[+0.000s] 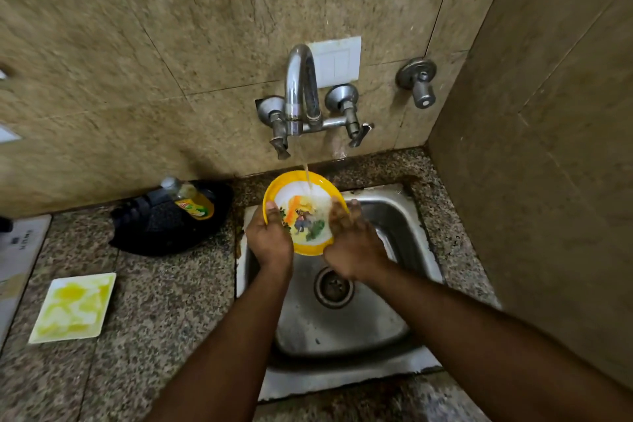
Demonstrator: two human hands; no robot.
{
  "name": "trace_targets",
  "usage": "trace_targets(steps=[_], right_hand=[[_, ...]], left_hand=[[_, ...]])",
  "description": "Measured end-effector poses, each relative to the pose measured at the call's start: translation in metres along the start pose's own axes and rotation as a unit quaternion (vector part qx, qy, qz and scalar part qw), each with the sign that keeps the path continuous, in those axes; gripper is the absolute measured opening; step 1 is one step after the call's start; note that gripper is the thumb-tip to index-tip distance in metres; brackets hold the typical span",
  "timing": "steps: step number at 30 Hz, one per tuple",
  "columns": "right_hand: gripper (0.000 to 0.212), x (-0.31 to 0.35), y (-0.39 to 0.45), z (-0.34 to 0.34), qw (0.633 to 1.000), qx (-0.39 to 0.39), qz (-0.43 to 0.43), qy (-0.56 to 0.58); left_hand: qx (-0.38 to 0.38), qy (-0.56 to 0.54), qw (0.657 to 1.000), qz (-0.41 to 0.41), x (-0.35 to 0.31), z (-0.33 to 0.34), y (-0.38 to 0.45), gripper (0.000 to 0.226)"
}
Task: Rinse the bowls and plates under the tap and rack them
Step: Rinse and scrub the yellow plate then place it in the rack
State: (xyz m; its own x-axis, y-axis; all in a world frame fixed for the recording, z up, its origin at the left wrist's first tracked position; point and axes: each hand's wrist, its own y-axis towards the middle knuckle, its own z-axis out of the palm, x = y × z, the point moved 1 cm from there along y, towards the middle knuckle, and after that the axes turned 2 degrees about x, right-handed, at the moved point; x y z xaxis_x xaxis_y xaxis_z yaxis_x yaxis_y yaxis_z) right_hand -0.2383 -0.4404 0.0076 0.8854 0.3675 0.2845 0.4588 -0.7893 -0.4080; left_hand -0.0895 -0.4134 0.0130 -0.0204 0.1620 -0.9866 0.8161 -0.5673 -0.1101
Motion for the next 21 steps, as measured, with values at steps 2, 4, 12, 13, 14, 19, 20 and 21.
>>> trace_targets(steps=[2, 4, 12, 13, 14, 19, 20, 21], right_hand=[[0.082, -0.007, 0.013, -0.003, 0.995, 0.021, -0.029, 0.089], [0.074, -0.009, 0.021, -0.008, 0.966, -0.013, -0.055, 0.251], [0.019, -0.013, 0.058, -0.026, 0.893, -0.155, 0.135, 0.401], [0.033, -0.01, 0.061, -0.031, 0.882, -0.169, 0.146, 0.415], [0.041, -0.009, 0.064, -0.034, 0.874, -0.17, 0.156, 0.427], [0.026, -0.001, 0.06, -0.046, 0.83, -0.062, 0.115, 0.542], [0.027, -0.003, 0.056, -0.045, 0.803, -0.023, 0.099, 0.588], [0.031, -0.005, 0.051, -0.044, 0.787, -0.009, 0.087, 0.61]], left_hand=[[-0.004, -0.03, 0.999, -0.032, 0.015, -0.003, 0.006, 0.046], [-0.014, -0.064, 0.994, -0.089, 0.038, -0.006, 0.021, 0.059], [0.083, -0.097, 0.978, -0.167, 0.018, -0.01, 0.003, 0.03], [0.085, -0.101, 0.976, -0.173, 0.02, -0.011, 0.005, 0.03], [0.084, -0.102, 0.974, -0.182, 0.02, -0.013, 0.007, 0.027], [0.086, -0.091, 0.972, -0.198, 0.039, -0.026, 0.03, 0.027], [0.078, -0.059, 0.978, -0.183, 0.041, -0.028, 0.034, 0.042], [0.078, -0.01, 0.985, -0.155, 0.041, -0.03, 0.035, 0.058]])
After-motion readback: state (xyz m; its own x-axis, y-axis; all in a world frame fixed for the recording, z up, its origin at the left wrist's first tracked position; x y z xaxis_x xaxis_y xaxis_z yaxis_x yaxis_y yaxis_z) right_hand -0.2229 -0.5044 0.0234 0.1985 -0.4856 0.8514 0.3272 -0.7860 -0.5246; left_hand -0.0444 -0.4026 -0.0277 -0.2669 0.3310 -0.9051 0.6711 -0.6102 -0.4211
